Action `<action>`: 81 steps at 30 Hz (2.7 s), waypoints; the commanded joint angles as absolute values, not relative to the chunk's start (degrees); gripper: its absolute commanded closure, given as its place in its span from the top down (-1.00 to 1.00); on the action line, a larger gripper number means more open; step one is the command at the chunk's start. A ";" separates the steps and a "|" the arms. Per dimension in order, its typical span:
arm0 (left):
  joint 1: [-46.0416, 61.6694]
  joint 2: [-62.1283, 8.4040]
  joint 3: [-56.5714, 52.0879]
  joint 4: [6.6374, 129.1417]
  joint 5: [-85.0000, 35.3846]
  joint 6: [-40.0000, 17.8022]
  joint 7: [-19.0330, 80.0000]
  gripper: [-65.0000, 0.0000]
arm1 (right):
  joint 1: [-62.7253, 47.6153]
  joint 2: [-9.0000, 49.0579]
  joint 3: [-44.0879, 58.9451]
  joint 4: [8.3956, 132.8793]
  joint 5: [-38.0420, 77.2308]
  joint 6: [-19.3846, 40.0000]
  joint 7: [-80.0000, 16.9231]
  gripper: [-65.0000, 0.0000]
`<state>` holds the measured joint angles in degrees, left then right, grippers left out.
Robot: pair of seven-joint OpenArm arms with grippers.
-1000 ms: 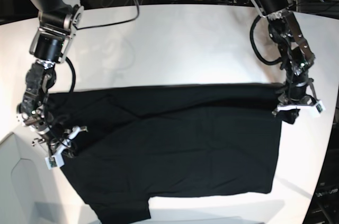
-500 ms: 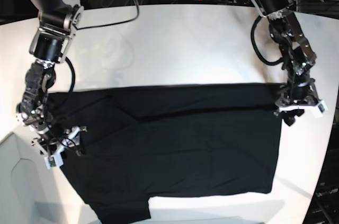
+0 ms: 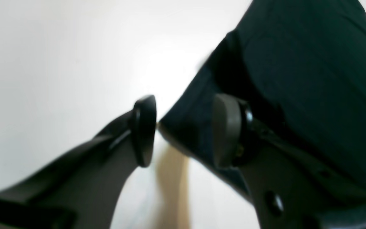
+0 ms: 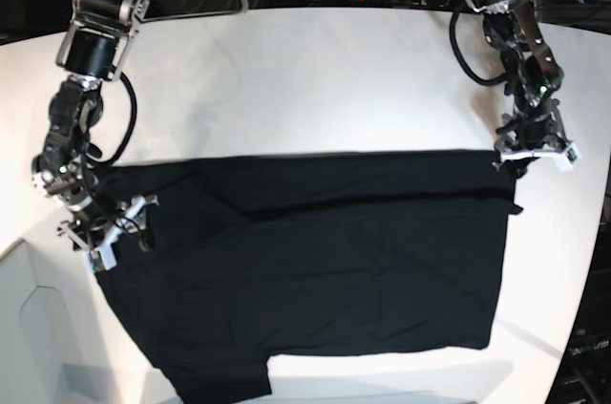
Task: Fold the T-shirt properly
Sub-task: 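Lift both grippers and drag the shirt back toward the robot, then hold the shirt edge with both grippers and pull it toward the robot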
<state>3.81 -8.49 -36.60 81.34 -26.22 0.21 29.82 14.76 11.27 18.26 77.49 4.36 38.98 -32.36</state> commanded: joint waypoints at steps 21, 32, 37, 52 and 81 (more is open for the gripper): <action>-0.04 -8.92 -36.44 71.87 -26.51 -0.31 28.79 -0.27 | 11.03 17.01 30.20 72.75 5.23 39.25 -30.90 0.27; -1.27 -8.75 -36.44 67.47 -26.51 -0.31 28.79 -1.00 | 9.36 18.15 30.29 69.76 4.97 38.99 -30.81 0.27; -1.27 -8.84 -36.44 67.47 -26.51 -0.31 28.79 -1.00 | 8.57 19.12 30.29 67.47 5.14 38.99 -30.81 0.27; -0.66 -8.92 -36.44 67.47 -26.51 -0.31 28.79 -1.00 | 7.16 19.38 30.29 60.18 4.88 40.00 -28.88 -0.66; -0.22 -9.36 -36.88 86.73 -26.59 -0.13 34.59 -1.00 | 4.00 21.05 30.20 84.79 4.88 40.00 -36.18 -1.00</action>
